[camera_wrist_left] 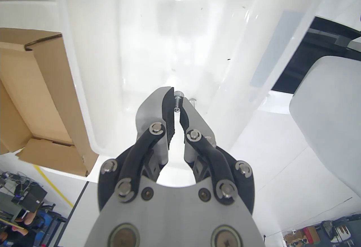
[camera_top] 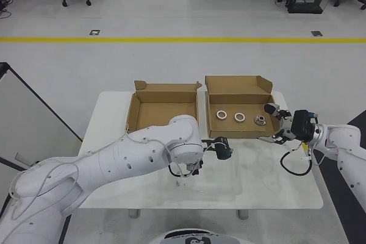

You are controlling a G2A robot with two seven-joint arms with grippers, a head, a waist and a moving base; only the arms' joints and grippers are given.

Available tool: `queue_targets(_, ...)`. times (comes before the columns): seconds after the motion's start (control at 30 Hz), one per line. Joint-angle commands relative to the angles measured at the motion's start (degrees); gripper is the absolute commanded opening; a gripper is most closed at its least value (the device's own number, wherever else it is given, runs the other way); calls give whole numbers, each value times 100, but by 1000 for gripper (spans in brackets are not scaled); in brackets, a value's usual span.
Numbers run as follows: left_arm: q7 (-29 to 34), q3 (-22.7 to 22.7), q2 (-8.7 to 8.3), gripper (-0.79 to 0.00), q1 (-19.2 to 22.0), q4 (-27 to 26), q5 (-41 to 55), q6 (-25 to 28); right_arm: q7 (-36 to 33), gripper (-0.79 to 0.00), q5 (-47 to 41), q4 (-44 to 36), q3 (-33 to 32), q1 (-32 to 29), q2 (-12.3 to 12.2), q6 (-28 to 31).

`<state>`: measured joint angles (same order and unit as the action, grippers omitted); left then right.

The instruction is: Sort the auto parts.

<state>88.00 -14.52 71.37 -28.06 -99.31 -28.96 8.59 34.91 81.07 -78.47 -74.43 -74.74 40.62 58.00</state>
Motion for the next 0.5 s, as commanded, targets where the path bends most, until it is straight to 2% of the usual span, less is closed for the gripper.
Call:
queue_targets(0.0, 0, 46, -78, -785, 192, -127, 185, -142, 7, 0, 1, 0, 1, 0, 0, 0)
queue_targets(0.37, 0, 46, -78, -785, 192, -127, 185, -142, 7, 0, 1, 0, 1, 0, 0, 0)
queue_targets(0.47, -214, -60, -117, -785, 110, -48, 84, -235, 7, 0, 1, 0, 1, 0, 0, 0)
